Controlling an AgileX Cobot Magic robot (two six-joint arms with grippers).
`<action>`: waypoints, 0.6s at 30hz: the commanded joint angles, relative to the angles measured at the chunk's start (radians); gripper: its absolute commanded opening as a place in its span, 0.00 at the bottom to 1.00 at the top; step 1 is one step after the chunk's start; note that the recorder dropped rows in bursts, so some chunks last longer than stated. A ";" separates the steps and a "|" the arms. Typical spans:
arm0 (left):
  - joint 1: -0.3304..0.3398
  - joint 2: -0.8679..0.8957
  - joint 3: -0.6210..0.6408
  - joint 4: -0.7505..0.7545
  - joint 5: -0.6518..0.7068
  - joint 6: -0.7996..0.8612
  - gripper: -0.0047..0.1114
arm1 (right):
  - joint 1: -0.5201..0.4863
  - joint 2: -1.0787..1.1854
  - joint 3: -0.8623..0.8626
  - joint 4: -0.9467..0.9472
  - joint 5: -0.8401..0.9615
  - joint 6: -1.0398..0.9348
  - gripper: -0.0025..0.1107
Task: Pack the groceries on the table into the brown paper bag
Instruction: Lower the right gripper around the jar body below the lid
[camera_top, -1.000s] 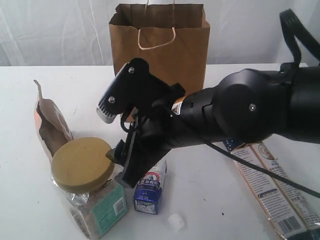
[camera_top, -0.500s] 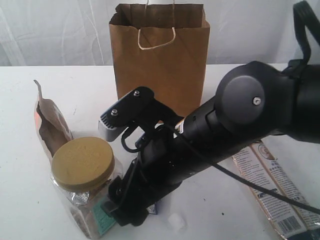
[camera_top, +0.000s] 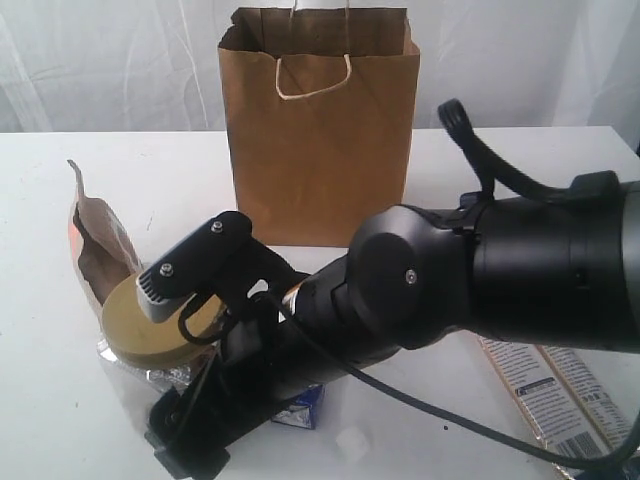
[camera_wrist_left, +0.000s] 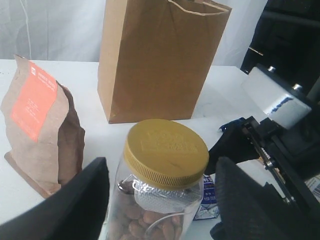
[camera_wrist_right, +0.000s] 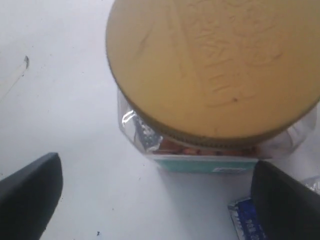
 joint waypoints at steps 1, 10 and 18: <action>-0.005 -0.003 -0.006 -0.022 0.012 0.002 0.60 | 0.003 0.000 -0.005 0.005 -0.021 0.009 0.86; -0.005 -0.003 -0.006 -0.025 0.012 0.002 0.60 | 0.003 0.000 -0.005 0.001 -0.042 0.033 0.86; -0.005 -0.003 -0.006 -0.025 0.012 0.002 0.60 | 0.003 0.002 -0.005 -0.139 -0.037 0.133 0.86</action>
